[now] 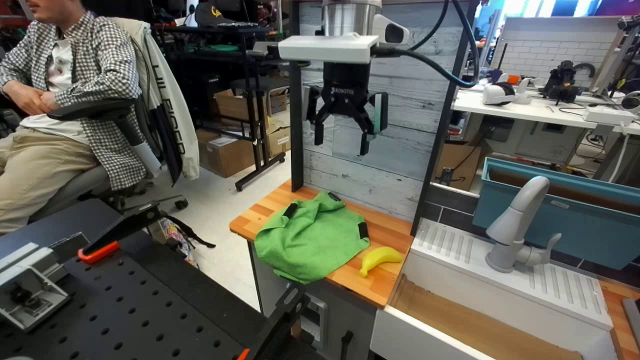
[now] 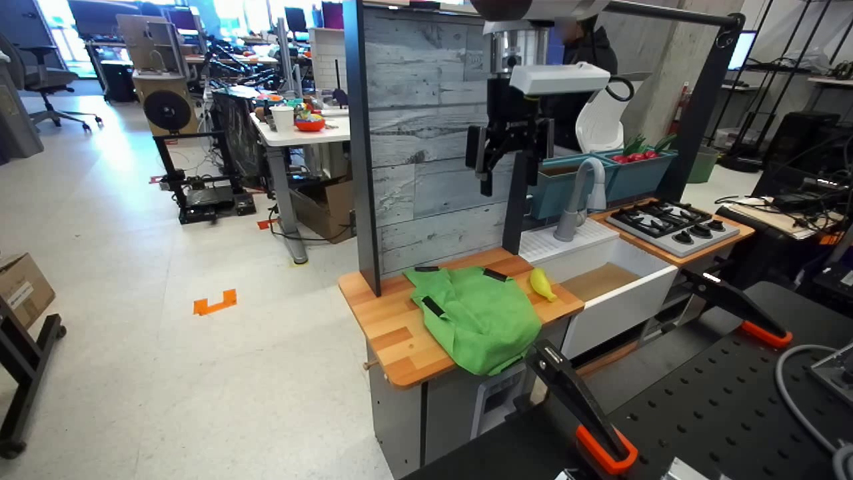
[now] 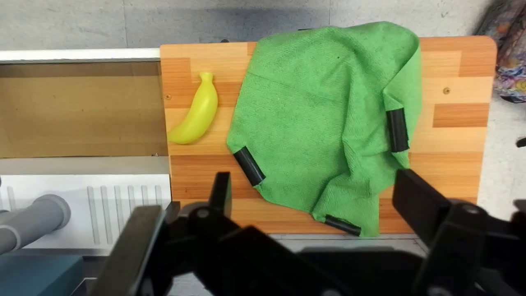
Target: Fold the green cloth
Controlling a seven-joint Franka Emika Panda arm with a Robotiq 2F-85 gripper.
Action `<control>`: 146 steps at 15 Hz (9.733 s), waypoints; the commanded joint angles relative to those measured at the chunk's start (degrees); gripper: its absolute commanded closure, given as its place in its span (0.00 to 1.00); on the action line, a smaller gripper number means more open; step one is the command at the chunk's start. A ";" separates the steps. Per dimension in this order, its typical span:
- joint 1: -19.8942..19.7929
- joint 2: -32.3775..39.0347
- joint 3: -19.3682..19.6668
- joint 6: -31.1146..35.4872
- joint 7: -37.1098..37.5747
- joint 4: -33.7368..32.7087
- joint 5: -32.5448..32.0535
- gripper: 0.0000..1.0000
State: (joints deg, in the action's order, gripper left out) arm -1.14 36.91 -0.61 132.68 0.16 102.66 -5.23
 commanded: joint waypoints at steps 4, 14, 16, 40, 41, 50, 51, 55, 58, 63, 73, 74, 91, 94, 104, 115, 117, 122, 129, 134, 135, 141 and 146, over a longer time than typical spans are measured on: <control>-0.55 8.88 1.02 -2.44 -1.31 -7.77 1.10 0.00; -1.10 19.44 4.12 -5.43 0.97 -16.98 0.24 0.00; -0.48 21.53 5.19 -5.78 2.14 -19.39 -0.44 0.00; 4.03 29.75 6.80 9.09 1.04 -23.72 -5.46 0.00; 4.17 30.51 6.92 9.03 0.43 -24.35 -5.90 0.00; 2.60 34.51 6.74 8.21 -5.83 -29.32 -6.60 0.00; 2.32 34.93 6.55 8.39 -7.01 -29.87 -6.69 0.00; 1.31 36.12 5.61 8.68 -11.96 -31.11 -7.00 0.25; 1.07 37.01 5.37 8.11 -14.71 -32.20 -7.27 0.42; 0.37 37.42 4.70 7.46 -17.73 -32.98 -7.08 0.80; 2.06 37.39 5.57 8.40 -14.52 -31.63 -7.75 0.98; 2.58 36.92 5.81 8.36 -13.32 -30.97 -7.76 0.98; 15.07 23.96 9.86 24.89 9.68 -7.77 -7.42 0.98; 14.64 22.44 9.53 23.66 10.05 -6.56 -6.86 0.98; 13.26 14.58 9.14 22.58 9.90 -0.52 -6.06 0.98; 17.12 13.29 8.11 21.87 7.30 1.84 -8.62 0.98; 17.03 13.97 7.19 20.99 5.57 0.69 -8.67 0.98; 15.12 17.16 3.95 14.77 -0.78 -5.48 -8.27 0.98; 14.25 25.96 1.28 2.72 -7.73 -20.15 -8.52 0.98; 14.23 32.08 0.84 -2.71 -10.61 -29.02 -8.58 0.98; 14.14 32.99 0.88 -2.79 -11.00 -30.07 -8.59 0.98; 13.95 37.18 1.20 -2.94 -11.56 -34.43 -8.55 0.67; 13.83 37.08 1.21 -2.21 -11.33 -33.62 -8.61 0.39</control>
State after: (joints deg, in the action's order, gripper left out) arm 13.81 71.10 1.47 131.87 -10.40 73.01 -12.90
